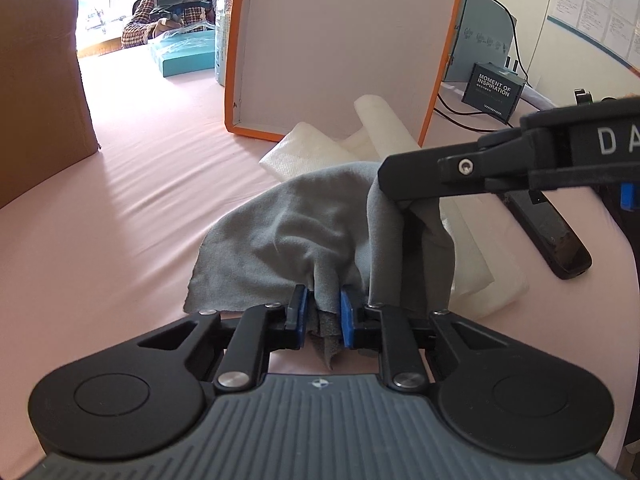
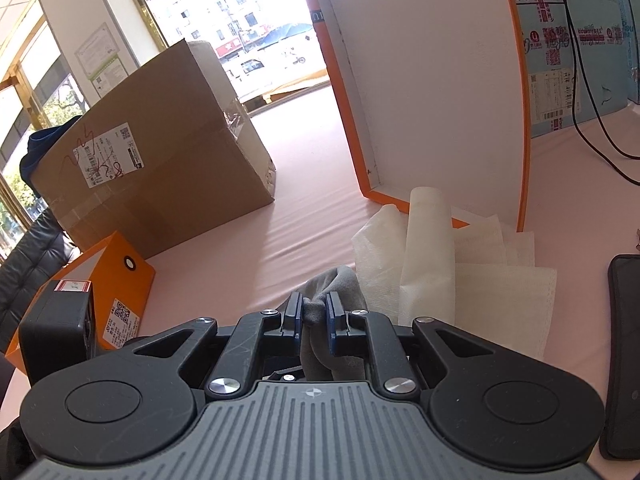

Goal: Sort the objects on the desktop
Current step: 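Carry the grey cloth with the left gripper over the orange-rimmed box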

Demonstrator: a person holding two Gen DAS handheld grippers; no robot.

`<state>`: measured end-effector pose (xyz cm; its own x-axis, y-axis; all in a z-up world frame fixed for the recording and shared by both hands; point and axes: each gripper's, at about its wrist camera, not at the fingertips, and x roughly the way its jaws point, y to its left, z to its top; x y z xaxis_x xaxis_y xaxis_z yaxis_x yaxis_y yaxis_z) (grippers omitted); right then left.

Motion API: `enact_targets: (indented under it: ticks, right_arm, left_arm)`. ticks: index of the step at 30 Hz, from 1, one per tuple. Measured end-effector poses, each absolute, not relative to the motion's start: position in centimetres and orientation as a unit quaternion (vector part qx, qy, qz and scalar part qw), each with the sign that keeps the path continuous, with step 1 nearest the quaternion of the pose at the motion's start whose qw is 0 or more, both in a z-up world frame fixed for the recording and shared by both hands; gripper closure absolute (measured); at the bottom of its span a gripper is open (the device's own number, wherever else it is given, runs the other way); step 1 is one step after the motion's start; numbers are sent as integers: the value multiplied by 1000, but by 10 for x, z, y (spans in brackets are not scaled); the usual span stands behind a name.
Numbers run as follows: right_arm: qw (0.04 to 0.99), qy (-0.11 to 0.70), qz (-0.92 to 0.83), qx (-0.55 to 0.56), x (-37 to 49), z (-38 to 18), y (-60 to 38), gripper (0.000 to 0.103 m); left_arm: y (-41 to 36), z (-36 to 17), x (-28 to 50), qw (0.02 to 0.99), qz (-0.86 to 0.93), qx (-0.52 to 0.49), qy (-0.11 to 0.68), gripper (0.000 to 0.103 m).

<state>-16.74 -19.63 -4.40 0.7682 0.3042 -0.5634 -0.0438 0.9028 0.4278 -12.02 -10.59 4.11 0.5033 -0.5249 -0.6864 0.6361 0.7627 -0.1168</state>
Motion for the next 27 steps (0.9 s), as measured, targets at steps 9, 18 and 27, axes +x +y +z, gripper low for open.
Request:
enact_targets:
  ticks: [9,18,27]
  right_arm:
    - [920,328,95,193,-163,-41,-187,92]
    - [925,318,113,173,-154,-26,-160,92]
    - [927,292,172,158,-133,5,-107,92]
  left_arm:
    - [-79,55,-119,880,-317,67,348,88]
    - [-31,89,-126,907,-285,53,306,88]
    - [48,127,-136,940,-220,29,260,88]
